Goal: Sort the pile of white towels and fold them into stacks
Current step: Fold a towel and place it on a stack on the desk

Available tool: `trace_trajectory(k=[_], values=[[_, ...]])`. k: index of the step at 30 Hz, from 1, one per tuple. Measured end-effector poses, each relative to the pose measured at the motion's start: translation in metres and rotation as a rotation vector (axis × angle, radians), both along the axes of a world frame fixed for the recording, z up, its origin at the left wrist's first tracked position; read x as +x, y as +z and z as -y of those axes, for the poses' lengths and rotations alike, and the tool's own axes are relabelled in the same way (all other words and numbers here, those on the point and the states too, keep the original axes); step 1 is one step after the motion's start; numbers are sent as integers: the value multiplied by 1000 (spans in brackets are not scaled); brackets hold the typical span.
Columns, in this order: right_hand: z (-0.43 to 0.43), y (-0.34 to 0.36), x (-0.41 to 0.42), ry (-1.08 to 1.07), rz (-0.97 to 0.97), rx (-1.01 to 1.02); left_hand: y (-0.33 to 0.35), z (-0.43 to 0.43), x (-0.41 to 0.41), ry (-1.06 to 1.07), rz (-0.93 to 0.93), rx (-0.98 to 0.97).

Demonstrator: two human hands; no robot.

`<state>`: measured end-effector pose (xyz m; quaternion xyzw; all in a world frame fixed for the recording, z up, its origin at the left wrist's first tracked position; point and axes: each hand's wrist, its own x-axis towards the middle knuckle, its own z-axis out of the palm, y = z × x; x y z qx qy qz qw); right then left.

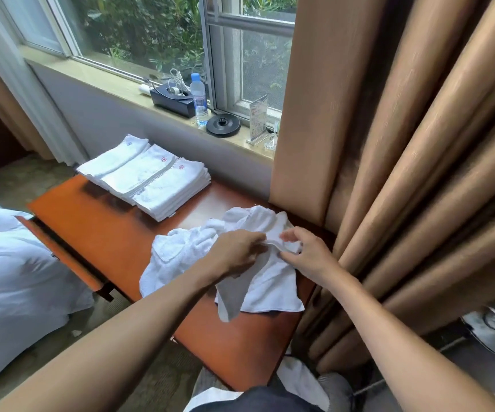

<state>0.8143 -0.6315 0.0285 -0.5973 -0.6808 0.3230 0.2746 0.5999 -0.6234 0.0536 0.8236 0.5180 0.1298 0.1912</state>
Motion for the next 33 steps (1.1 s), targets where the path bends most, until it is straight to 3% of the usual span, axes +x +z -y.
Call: trace_trajectory(k=[4,8,12,15,20,22,24,27,29,33], values=[[6,-4,-36,-13,153,128,3,-5,-7,22,12,39],[6,-4,-34,-91,174,142,6,-22,-37,31,-88,28],[12,-14,-21,-138,262,49,-2,-25,-54,251,180,-72],[12,-16,-18,-151,284,43,2,-24,-50,242,330,-59],[5,-7,-31,-154,15,106,18,-21,-22,-3,393,49],[5,-4,-40,-113,4,160,20,-19,-11,-46,375,79],[6,-2,-45,-122,-5,184,21,-15,-5,-12,388,79],[5,1,-46,-168,-103,154,20,-18,-18,131,453,-77],[4,2,-43,-179,-152,118,13,-17,-33,173,400,-175],[8,-12,-40,-140,-223,-28,-6,-1,-41,203,430,-135]])
